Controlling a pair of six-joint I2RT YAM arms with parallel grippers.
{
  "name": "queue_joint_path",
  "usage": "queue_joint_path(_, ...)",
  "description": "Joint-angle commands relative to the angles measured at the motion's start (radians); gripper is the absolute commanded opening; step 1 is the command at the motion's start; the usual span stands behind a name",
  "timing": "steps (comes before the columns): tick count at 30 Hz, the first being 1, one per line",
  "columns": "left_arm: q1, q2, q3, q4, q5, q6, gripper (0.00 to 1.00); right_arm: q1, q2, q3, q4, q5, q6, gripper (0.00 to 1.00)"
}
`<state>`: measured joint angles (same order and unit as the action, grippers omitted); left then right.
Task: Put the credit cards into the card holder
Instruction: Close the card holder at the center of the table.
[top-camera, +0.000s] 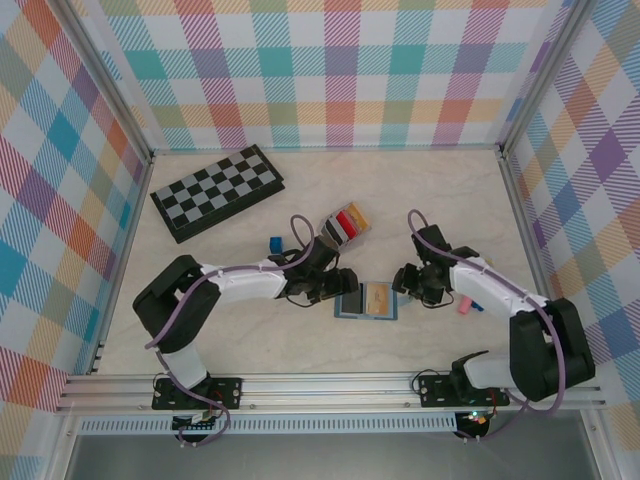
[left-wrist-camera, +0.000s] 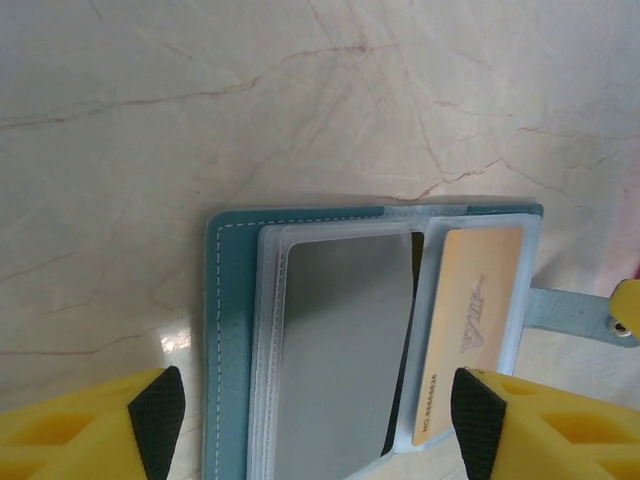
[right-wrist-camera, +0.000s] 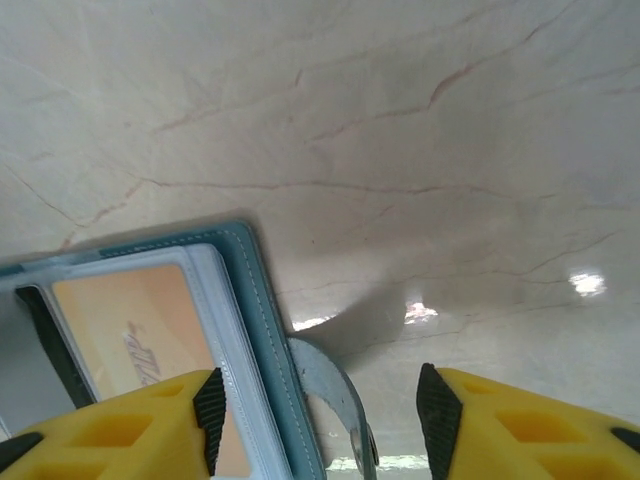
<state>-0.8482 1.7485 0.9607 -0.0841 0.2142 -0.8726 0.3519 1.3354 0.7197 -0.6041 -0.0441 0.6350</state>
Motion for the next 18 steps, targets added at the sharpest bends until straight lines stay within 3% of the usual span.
queue_joint_path(1,0.006,0.03,0.025,0.026,0.042,-0.013,0.72,-0.003,0.033,-0.009,0.025,-0.054,-0.023,0.52)
queue_joint_path(11,0.006,0.043,0.047,0.026,0.076,-0.005,0.64,-0.002,0.066,-0.028,0.075,-0.11,-0.028,0.31)
queue_joint_path(18,0.005,-0.009,0.047,0.051,0.088,0.0,0.46,-0.002,0.082,-0.032,0.102,-0.139,-0.028,0.2)
